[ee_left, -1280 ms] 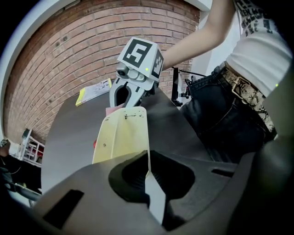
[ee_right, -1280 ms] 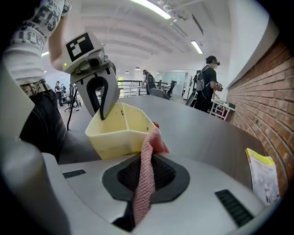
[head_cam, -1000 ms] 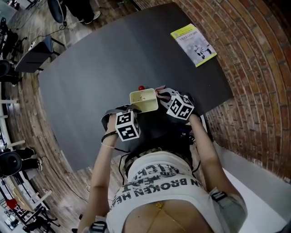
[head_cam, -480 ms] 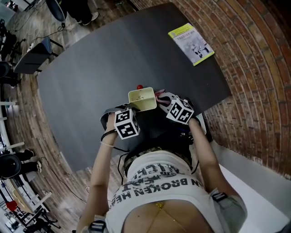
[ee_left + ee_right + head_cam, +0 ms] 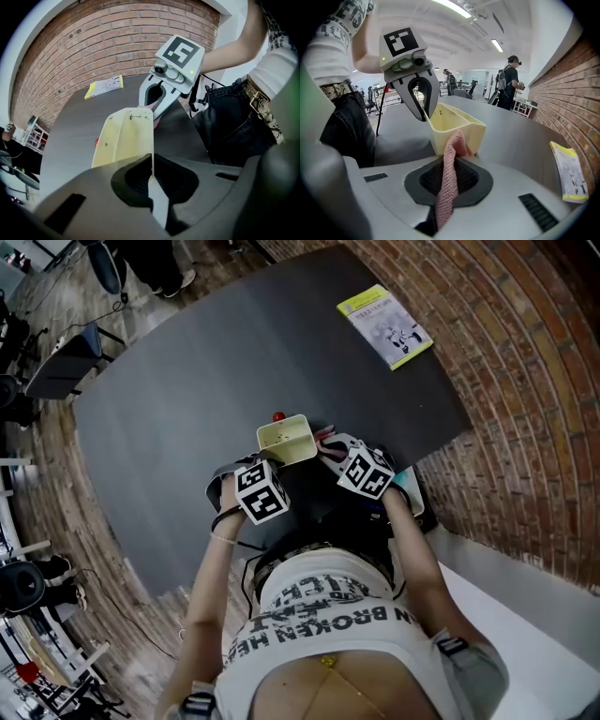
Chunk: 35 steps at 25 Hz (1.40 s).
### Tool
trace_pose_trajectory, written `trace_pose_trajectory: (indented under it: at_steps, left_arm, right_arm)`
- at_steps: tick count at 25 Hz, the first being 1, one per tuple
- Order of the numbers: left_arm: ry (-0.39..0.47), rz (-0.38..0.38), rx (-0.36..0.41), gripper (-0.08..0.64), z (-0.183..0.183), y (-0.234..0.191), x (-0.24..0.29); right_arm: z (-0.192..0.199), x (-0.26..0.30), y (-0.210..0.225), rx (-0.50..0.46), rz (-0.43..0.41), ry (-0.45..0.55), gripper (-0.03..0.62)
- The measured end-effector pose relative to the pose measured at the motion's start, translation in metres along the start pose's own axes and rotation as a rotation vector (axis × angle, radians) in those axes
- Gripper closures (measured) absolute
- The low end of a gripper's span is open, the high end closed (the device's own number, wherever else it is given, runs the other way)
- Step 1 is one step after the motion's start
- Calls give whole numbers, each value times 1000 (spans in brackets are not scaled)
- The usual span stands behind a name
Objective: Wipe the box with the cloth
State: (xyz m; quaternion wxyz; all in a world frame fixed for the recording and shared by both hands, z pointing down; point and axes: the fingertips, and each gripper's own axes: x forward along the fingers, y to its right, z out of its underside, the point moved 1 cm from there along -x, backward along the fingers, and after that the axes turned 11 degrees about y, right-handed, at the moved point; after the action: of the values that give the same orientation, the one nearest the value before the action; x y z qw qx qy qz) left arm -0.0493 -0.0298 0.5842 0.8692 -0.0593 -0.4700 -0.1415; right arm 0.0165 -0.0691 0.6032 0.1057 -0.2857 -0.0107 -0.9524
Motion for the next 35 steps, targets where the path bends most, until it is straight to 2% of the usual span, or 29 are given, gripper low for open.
trace_pose_trajectory:
  at_steps: [4,8,13,18,21,24,26,28,31,35]
  left_arm:
    - [-3,-13,-42,543,-1,2,2]
    - [1,-5,-146,543,-7,3,6]
    - [-9,-69,-244,543,-13,6,9]
    - [-12,-125,-369,541,-16,2,12]
    - [-18,-158,-369,541,-19,1,13]
    - [3,-161,-358,541,-20,1,13]
    - [54,-152,-353,541,-21,1,12]
    - [124,-149,-350,459,-24,1,8]
    - [218,-176,-314,456,-32,-5,-17]
    - [281,-197,-243,448,-26,-21,-48]
  right_arm:
    - [1,-1,1,-7,18,-6,575]
    - [1,-2,6,2,47,-15,575]
    - [1,-5,10,20,74,-20,575]
    - [-1,-2,4,28,64,-13,575]
    - [-1,1,1,24,56,-15,575]
    - [1,2,0,30,57,-16,575]
    - [2,1,1,43,61,-14,575]
    - [2,-2,3,54,67,-10,575]
    - [1,-7,6,69,83,7,575]
    - [2,-11,6,76,89,13,575]
